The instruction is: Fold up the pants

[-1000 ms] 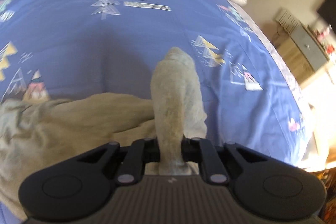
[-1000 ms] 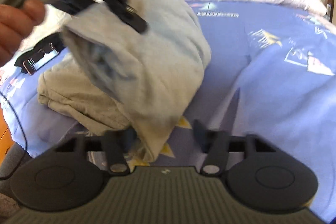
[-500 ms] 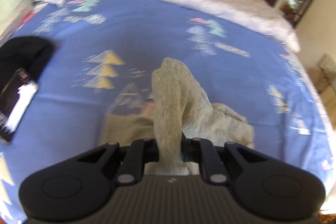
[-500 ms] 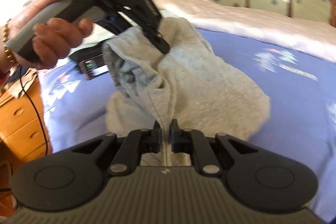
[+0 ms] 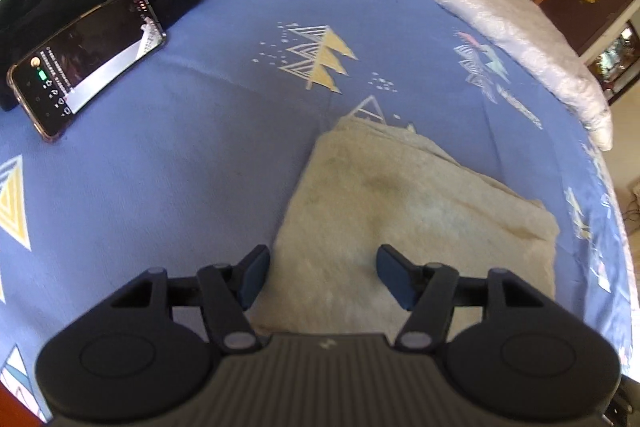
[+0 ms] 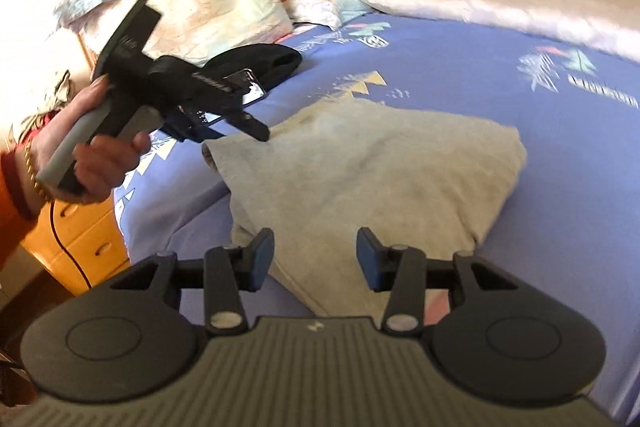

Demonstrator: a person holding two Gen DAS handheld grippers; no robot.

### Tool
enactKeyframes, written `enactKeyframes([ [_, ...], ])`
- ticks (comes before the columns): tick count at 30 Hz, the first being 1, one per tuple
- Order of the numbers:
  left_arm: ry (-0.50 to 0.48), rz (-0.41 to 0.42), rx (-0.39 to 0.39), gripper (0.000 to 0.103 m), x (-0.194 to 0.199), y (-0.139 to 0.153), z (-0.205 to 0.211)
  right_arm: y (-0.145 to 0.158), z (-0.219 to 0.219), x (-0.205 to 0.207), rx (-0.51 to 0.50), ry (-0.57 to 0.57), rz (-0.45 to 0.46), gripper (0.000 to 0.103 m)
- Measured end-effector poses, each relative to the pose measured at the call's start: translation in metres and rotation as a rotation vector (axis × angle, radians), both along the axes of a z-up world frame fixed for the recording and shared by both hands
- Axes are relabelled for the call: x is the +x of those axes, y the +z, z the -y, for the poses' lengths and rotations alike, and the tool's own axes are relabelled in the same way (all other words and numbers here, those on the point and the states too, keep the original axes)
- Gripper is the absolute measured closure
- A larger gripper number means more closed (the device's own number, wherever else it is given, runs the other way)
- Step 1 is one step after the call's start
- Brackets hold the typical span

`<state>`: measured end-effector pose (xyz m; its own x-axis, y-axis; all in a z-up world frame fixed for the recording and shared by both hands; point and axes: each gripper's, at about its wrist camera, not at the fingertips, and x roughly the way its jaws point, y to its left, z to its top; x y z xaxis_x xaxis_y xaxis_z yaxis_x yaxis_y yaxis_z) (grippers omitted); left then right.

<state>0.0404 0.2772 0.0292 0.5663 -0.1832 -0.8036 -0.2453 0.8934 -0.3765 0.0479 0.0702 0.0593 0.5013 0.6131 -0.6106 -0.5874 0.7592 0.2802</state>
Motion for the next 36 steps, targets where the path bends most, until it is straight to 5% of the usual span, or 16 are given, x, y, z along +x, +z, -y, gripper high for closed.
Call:
enactKeyframes([
  [4, -0.005, -0.037, 0.084, 0.039, -0.004, -0.018, 0.012, -0.019, -0.009, -0.003, -0.032, 0.004, -0.070, 0.066],
  [6, -0.003, -0.056, 0.084, 0.032, -0.006, -0.027, 0.012, -0.040, -0.010, 0.005, -0.104, -0.012, -0.150, 0.074],
  [8, 0.008, -0.047, 0.068, 0.035, -0.009, -0.019, 0.006, -0.043, -0.003, 0.008, -0.060, -0.035, -0.193, 0.074],
  [10, 0.016, 0.007, 0.056, 0.034, -0.018, -0.004, -0.001, -0.031, 0.004, 0.007, -0.014, -0.040, -0.186, 0.072],
  [14, 0.048, 0.108, 0.055, 0.009, -0.025, 0.017, -0.016, -0.009, 0.035, 0.006, 0.115, -0.127, -0.136, 0.052],
  [19, 0.023, 0.053, 0.003, 0.006, -0.005, -0.007, -0.016, -0.022, 0.065, 0.022, 0.204, -0.303, -0.227, 0.040],
  [25, 0.017, 0.036, -0.088, 0.003, 0.000, -0.039, -0.001, -0.046, 0.055, 0.037, 0.229, -0.318, -0.358, 0.038],
  [27, -0.001, 0.042, -0.091, 0.016, -0.002, -0.039, 0.009, -0.050, 0.042, 0.043, 0.201, -0.291, -0.393, 0.047],
  [30, 0.012, 0.046, -0.046, 0.032, -0.005, -0.037, 0.022, -0.039, 0.017, 0.045, 0.069, -0.254, -0.308, 0.085],
  [33, 0.025, 0.043, -0.063, 0.037, -0.008, -0.034, 0.032, 0.001, 0.007, 0.035, -0.013, -0.201, -0.091, 0.089],
  [36, -0.055, 0.046, -0.167, 0.044, -0.006, -0.033, 0.061, 0.038, 0.028, 0.027, -0.033, -0.208, 0.052, 0.089],
])
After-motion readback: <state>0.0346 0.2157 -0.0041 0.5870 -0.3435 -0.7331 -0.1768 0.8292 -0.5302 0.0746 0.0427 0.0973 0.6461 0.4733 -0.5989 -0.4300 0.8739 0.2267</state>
